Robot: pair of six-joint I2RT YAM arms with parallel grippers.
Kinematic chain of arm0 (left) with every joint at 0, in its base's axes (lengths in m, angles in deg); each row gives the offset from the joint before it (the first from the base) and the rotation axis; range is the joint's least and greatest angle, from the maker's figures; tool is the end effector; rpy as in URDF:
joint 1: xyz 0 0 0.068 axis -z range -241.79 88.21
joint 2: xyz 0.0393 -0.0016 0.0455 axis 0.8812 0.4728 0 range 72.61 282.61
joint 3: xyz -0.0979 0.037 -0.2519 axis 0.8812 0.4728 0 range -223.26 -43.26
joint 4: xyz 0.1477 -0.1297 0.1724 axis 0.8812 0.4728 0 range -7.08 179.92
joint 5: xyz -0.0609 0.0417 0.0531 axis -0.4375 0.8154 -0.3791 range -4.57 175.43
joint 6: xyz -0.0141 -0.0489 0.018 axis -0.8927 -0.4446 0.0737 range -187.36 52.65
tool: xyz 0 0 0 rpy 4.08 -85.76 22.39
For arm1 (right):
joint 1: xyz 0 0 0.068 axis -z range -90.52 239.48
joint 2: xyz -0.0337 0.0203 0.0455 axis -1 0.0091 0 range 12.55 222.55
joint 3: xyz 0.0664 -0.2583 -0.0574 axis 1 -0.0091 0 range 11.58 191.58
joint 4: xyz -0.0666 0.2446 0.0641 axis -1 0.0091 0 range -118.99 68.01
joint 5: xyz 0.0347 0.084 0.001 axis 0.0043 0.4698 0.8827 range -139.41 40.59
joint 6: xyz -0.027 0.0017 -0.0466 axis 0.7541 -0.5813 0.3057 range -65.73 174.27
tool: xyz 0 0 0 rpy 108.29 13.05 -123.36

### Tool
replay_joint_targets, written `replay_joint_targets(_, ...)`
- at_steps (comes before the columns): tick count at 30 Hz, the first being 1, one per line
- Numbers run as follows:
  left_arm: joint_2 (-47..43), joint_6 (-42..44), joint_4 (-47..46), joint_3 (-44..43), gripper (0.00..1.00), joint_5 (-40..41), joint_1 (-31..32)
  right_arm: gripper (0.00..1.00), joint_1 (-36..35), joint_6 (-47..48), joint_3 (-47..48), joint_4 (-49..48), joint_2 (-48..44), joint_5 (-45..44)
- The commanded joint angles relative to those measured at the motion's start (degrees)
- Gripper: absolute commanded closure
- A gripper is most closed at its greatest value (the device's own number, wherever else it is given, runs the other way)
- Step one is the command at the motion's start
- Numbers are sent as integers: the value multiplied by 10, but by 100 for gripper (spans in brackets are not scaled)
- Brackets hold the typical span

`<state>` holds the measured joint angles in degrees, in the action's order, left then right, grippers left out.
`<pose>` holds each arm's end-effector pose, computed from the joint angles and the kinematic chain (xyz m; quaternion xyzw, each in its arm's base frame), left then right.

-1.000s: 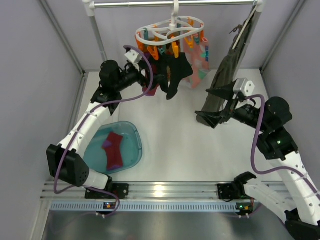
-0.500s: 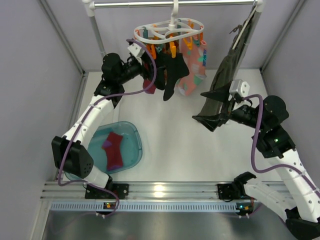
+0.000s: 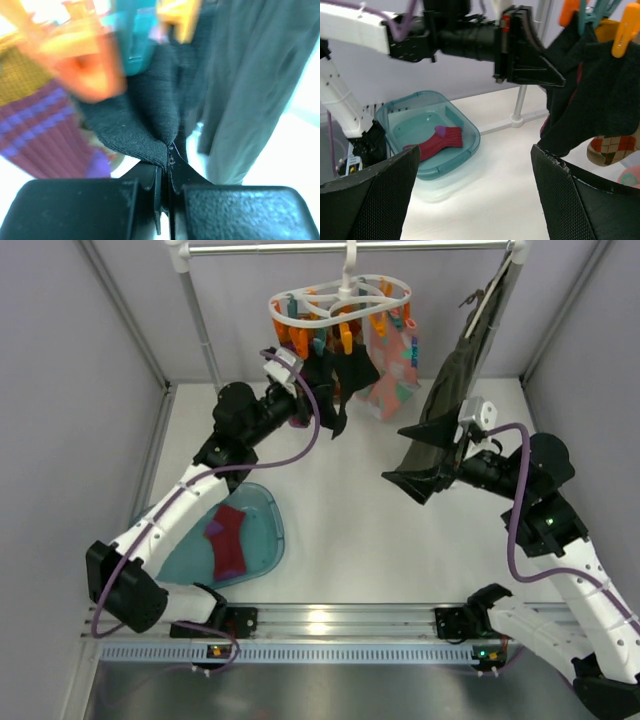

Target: Remove the socks clipped to the hanger

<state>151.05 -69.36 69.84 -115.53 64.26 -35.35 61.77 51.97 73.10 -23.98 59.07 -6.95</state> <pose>0.2840 -0.1556 0.4184 0.2723 0.6080 -0.2988 0.6833 0.1289 0.0948 0.4438 -0.4023 0.5236 0.4097 0.6294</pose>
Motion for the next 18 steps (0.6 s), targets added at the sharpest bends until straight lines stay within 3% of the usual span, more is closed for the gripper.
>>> replay_joint_targets(1,-55,-9,-47,20,100,157,62,13,-11,-47,28,-36,-16,-65)
replay_joint_targets(8,-28,15,-47,-10,100,399,256,12,-11,-101,98,61,4,-255)
replay_joint_targets(11,8,33,-46,-29,100,420,300,17,-11,-66,121,59,22,-252)
replay_joint_targets(18,-15,-5,-46,2,100,431,308,29,-10,-1,285,150,162,-244)
